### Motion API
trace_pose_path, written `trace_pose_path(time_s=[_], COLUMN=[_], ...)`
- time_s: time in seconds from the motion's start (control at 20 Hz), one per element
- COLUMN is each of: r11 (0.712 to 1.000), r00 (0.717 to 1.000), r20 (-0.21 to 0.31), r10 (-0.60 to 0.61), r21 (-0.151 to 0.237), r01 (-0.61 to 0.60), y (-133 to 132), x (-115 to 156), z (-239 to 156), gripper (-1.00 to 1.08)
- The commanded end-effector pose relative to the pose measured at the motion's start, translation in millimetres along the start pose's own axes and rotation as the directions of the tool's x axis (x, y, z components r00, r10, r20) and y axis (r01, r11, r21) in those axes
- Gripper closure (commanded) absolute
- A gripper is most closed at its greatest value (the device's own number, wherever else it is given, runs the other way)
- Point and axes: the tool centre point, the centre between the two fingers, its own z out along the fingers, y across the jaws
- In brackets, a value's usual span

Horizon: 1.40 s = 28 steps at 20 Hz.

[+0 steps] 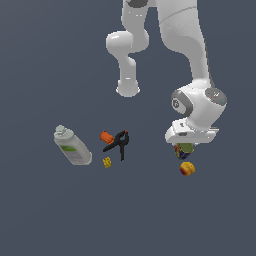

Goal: Pick up a designated object from a clutter of objects.

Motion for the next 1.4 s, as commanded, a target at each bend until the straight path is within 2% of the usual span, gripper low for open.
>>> trace_pose_path(time_s=[0.0,0.2,0.25,0.9,1.35], r11=[1.000,1.000,1.000,1.000,1.000], r00=[1.000,1.000,1.000,1.000,1.000], r20=[-0.001,-0.001,-0.001,-0.001,-0.001], r10=[0.001,0.001,0.001,0.001,0.001], r21=[0.001,0.001,0.001,0.001,0.001], r01=[-0.001,-0.001,-0.001,-0.001,-0.001], y=[-0.2,-0.8,-0.8,0.7,28.2], x=[0.3,0.9,0.9,0.4,-1.9], z=[8.4,12.6,12.6,10.2,-15.9], gripper=[-0.92,-0.92,1.08,1.08,1.08])
